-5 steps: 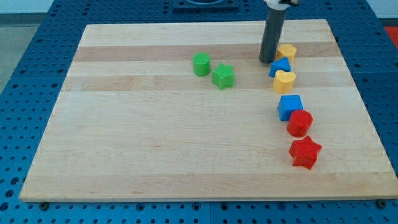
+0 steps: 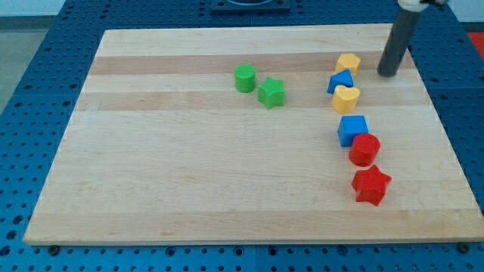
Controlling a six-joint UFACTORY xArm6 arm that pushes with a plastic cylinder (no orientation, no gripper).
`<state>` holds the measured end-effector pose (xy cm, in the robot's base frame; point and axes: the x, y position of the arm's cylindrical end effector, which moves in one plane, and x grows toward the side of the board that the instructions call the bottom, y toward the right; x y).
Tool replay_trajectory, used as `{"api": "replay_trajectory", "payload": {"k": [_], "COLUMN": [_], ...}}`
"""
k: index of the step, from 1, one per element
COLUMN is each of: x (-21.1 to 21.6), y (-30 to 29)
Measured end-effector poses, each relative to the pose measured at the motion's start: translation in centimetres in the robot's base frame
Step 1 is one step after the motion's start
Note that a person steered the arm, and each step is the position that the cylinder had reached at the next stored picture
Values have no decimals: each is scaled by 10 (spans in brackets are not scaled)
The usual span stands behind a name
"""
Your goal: Push the heart and the triangle slightly to the left
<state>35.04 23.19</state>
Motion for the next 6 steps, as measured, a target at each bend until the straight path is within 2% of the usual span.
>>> {"api": "replay_trajectory", "payload": {"k": [2, 5, 6], "x": [6, 6, 6], "y": [-13, -74, -73]}}
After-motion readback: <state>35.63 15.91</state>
